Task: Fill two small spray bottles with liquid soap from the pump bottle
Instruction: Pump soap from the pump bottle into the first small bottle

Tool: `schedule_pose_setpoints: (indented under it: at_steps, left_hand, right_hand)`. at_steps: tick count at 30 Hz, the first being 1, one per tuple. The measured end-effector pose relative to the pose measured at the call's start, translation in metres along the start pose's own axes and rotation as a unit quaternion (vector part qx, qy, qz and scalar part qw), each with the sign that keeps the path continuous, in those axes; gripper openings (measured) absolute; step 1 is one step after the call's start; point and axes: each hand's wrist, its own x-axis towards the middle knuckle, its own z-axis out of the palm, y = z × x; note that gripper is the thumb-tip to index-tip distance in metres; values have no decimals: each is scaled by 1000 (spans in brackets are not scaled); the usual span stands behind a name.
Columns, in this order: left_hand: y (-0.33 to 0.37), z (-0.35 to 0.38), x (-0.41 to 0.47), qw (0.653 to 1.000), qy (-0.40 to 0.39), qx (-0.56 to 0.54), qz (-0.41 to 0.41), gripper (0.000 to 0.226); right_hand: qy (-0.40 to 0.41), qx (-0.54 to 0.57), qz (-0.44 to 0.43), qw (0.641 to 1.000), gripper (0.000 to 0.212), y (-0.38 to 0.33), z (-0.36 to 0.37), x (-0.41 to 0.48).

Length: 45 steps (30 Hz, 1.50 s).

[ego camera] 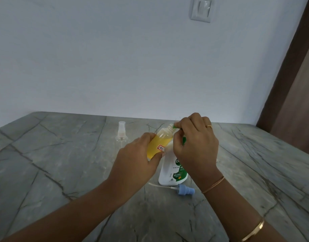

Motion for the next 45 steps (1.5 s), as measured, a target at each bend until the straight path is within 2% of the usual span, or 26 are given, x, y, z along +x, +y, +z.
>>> schedule_pose_setpoints:
  at_steps: [5, 12, 16, 22, 38, 45]
  left_hand:
    - [1, 0, 1, 1000, -2, 0, -1, 49]
    - [2, 1, 0, 1000, 2, 1, -6, 50]
    - [2, 1, 1, 1000, 5, 2, -4, 50]
    - [0, 1, 2, 1000, 7, -1, -2, 49]
    - [1, 1, 1, 1000, 5, -2, -7, 49]
    - [1, 0, 2, 1000, 6, -7, -4, 50]
  right_hand:
    - [-27, 9, 8, 1000, 24, 2, -5, 9]
    - [-45, 17, 10, 999, 13, 4, -7, 16]
    - [-24, 15, 9, 1000, 24, 3, -4, 12]
    - [5, 11, 8, 1000, 23, -1, 1, 2]
    - [-32, 26, 7, 999, 25, 2, -5, 13]
    - [13, 16, 6, 1000, 22, 2, -1, 7]
